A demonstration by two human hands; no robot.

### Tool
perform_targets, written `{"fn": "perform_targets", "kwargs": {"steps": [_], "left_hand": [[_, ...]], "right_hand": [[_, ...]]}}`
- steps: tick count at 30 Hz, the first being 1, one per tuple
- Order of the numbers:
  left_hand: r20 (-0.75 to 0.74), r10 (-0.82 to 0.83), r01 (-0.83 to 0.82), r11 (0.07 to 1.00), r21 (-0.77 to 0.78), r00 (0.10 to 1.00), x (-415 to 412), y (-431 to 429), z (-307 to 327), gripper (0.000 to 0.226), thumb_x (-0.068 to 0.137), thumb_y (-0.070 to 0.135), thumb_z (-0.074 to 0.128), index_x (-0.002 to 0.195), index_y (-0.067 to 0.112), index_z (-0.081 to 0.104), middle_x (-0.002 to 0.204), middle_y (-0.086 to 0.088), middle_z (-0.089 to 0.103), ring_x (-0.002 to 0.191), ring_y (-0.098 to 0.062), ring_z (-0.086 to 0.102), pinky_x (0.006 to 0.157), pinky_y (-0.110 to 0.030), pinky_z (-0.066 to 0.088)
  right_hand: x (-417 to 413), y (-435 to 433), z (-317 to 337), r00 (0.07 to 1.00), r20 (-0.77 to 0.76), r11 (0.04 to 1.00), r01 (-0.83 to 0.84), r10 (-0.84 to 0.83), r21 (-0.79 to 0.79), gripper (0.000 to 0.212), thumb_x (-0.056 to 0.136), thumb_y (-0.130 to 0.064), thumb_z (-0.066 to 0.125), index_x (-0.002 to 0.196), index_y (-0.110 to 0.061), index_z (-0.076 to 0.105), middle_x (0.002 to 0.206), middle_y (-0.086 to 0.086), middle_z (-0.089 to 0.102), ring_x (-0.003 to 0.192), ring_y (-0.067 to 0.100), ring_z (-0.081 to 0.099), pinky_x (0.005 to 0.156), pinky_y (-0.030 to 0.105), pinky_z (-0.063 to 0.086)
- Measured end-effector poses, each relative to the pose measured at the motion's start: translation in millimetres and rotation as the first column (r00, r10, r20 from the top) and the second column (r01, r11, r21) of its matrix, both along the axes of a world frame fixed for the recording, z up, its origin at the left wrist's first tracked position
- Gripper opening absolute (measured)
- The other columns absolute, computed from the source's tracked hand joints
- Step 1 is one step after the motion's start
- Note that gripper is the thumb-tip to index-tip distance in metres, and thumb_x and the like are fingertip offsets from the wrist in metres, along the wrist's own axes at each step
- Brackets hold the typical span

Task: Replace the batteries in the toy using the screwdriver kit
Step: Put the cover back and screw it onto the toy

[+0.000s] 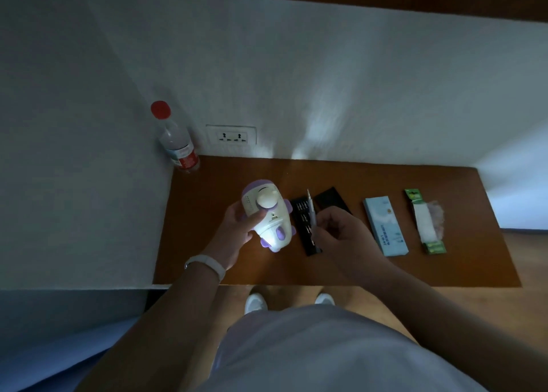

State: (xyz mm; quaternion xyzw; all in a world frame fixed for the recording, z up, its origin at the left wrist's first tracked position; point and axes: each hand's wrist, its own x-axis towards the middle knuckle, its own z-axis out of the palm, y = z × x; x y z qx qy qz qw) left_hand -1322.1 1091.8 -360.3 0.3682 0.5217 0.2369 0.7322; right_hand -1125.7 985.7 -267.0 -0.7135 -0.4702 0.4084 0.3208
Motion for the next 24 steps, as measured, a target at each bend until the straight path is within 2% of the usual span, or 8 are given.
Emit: {"fn": "perform_targets", "kwargs": {"steps": [3, 6, 8, 12, 16, 20, 22, 24], "left_hand": [[0.054, -0.006, 0.008, 0.999, -0.031, 0.999, 4.7, -1.0, -4.2, 0.081, 0.072, 0.045, 0.076, 0.143, 0.026, 0.041, 0.139, 0.000, 0.055, 0.130, -0.022, 0.051, 0.111, -0.044, 0.037], [0.087, 0.009, -0.006, 0.999, -0.039, 0.996, 7.4, -2.4, -9.8, 0.076, 0.075, 0.044, 0.074, 0.142, 0.029, 0.042, 0.137, 0.002, 0.057, 0.130, -0.022, 0.052, 0.110, -0.044, 0.038], [0.109, 0.021, -0.018, 0.999, -0.027, 0.994, 7.9, -3.3, -13.8, 0.070, 0.078, 0.041, 0.080, 0.138, 0.031, 0.044, 0.137, 0.001, 0.058, 0.129, -0.020, 0.054, 0.112, -0.045, 0.039], [0.142, 0.055, -0.061, 0.997, 0.037, 0.988, 10.3, -4.8, -16.6, 0.051, 0.077, 0.037, 0.073, 0.124, 0.037, 0.053, 0.128, 0.002, 0.065, 0.124, -0.021, 0.060, 0.095, -0.034, 0.052], [0.214, 0.143, -0.150, 0.989, 0.016, 0.966, 15.6, -5.8, -18.6, 0.052, 0.076, 0.028, 0.075, 0.124, 0.034, 0.055, 0.130, -0.008, 0.066, 0.122, -0.029, 0.063, 0.106, -0.052, 0.050], [0.233, 0.186, -0.202, 0.978, 0.050, 0.954, 16.7, -2.8, -7.9, 0.060, 0.076, 0.029, 0.078, 0.132, 0.031, 0.054, 0.134, -0.010, 0.064, 0.124, -0.032, 0.062, 0.104, -0.054, 0.051], [0.248, 0.198, -0.224, 0.971, 0.083, 0.948, 16.3, -0.2, 4.9, 0.070, 0.078, 0.029, 0.078, 0.141, 0.026, 0.049, 0.137, -0.012, 0.062, 0.125, -0.034, 0.061, 0.104, -0.058, 0.050], [0.277, 0.196, -0.234, 0.966, 0.110, 0.941, 15.3, 3.0, 21.6, 0.076, 0.080, 0.029, 0.076, 0.148, 0.020, 0.043, 0.141, -0.018, 0.057, 0.127, -0.042, 0.057, 0.103, -0.069, 0.045]], "right_hand": [[-2.1, -3.7, 0.2, 0.999, 0.035, 0.999, 0.021, -0.020, -0.034, 0.009, 0.091, -0.021, 0.061, 0.083, -0.026, 0.060, 0.076, -0.001, 0.064, 0.056, 0.001, 0.052, 0.050, 0.013, 0.043], [-3.9, -6.3, 1.9, 0.998, 0.048, 0.997, 0.054, -0.051, -0.056, 0.011, 0.092, -0.021, 0.062, 0.083, -0.027, 0.061, 0.076, 0.001, 0.064, 0.060, 0.005, 0.054, 0.053, 0.016, 0.044], [-4.9, -7.9, 3.9, 0.996, 0.054, 0.994, 0.078, -0.074, -0.070, 0.010, 0.091, -0.020, 0.062, 0.083, -0.025, 0.061, 0.075, 0.002, 0.065, 0.061, 0.007, 0.055, 0.057, 0.022, 0.045], [-7.7, -11.9, 9.1, 0.995, 0.002, 0.991, 0.101, -0.101, -0.087, 0.008, 0.091, -0.016, 0.061, 0.084, -0.021, 0.062, 0.076, 0.005, 0.065, 0.066, 0.015, 0.057, 0.063, 0.034, 0.048], [-7.9, -14.5, 15.8, 0.994, 0.007, 0.991, 0.108, -0.108, -0.073, 0.009, 0.092, -0.014, 0.061, 0.084, -0.018, 0.061, 0.079, 0.012, 0.065, 0.068, 0.023, 0.057, 0.064, 0.039, 0.047], [-6.6, -15.4, 23.5, 0.994, 0.003, 0.993, 0.112, -0.112, -0.036, 0.006, 0.091, -0.013, 0.062, 0.086, -0.014, 0.062, 0.080, 0.014, 0.065, 0.077, 0.035, 0.061, 0.067, 0.046, 0.052], [-4.6, -14.7, 26.7, 0.996, -0.002, 0.996, 0.090, -0.090, -0.011, 0.007, 0.092, -0.014, 0.062, 0.086, -0.018, 0.062, 0.079, 0.010, 0.066, 0.078, 0.032, 0.062, 0.065, 0.039, 0.052], [-1.4, -13.3, 30.0, 0.998, -0.003, 0.998, 0.059, -0.059, 0.016, 0.011, 0.092, -0.016, 0.063, 0.085, -0.023, 0.062, 0.077, 0.003, 0.066, 0.075, 0.026, 0.063, 0.065, 0.032, 0.052]]}}
